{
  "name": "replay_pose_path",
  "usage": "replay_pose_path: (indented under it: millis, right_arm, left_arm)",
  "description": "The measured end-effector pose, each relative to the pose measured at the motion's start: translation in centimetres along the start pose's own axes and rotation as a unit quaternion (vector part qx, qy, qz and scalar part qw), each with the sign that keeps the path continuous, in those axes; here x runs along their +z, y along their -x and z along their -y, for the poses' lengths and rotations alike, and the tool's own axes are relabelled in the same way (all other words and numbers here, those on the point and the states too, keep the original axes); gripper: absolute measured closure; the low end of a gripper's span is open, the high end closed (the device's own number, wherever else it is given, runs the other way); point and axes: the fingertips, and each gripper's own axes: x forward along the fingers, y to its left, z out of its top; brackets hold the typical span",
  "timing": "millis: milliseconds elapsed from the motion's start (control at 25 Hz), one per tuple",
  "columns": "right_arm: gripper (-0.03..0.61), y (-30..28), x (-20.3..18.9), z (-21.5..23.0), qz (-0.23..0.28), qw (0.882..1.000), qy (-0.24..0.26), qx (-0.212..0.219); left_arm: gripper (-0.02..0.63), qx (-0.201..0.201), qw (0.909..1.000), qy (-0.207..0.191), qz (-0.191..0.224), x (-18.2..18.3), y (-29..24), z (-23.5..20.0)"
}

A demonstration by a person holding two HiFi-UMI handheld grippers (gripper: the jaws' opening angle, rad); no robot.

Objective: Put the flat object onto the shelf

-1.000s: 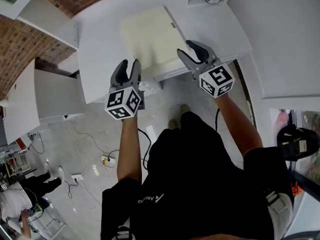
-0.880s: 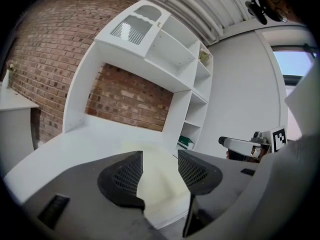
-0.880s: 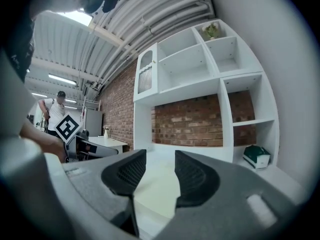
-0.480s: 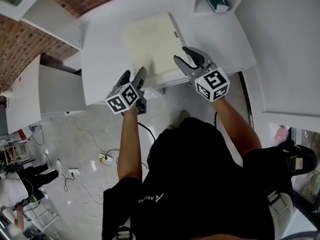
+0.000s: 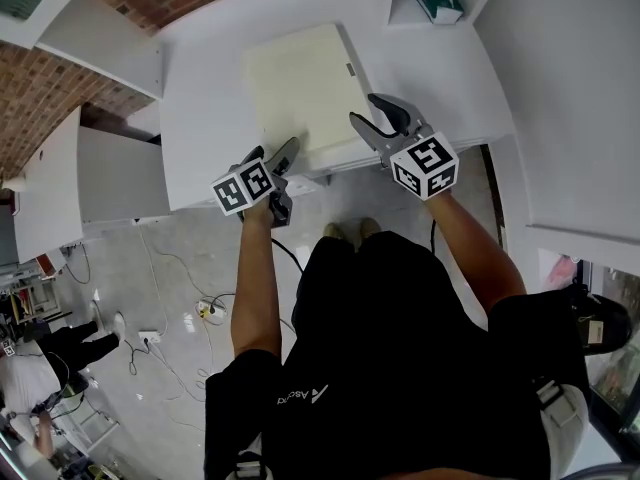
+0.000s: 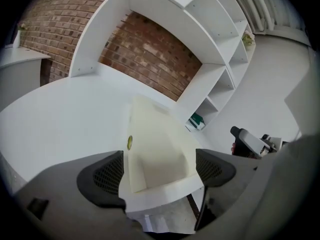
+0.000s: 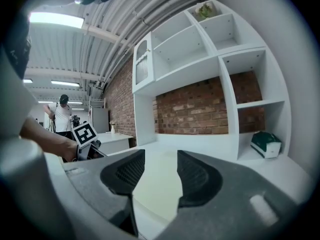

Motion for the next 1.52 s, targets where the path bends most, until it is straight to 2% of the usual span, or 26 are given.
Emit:
replay_pose_path:
  millis: [600,1080,1520]
  right_arm:
    - [0.351,-1.9,-5.3,2.2,-0.074,0.996,-0.044,-0.037]
    - [0.327,-3.2,-8.6,3.8,-0.131,0.986,-0.1,-0.033]
    - [0.327,-2.1,-10.0,3.9,-0.15,0.982,-0.113,-0.035]
  left_arm:
    - [0.172,-0.022,0.9968,0.001,-0.077,-1.7,-3.2,-0.8]
    - [0.192,-0.019,0.997,0.02,-0.073,-2.2,-3.8,-1.4]
    - [0.21,-0.01,0.997,0.04,-0.066,-3.4,-2.9,-0.9]
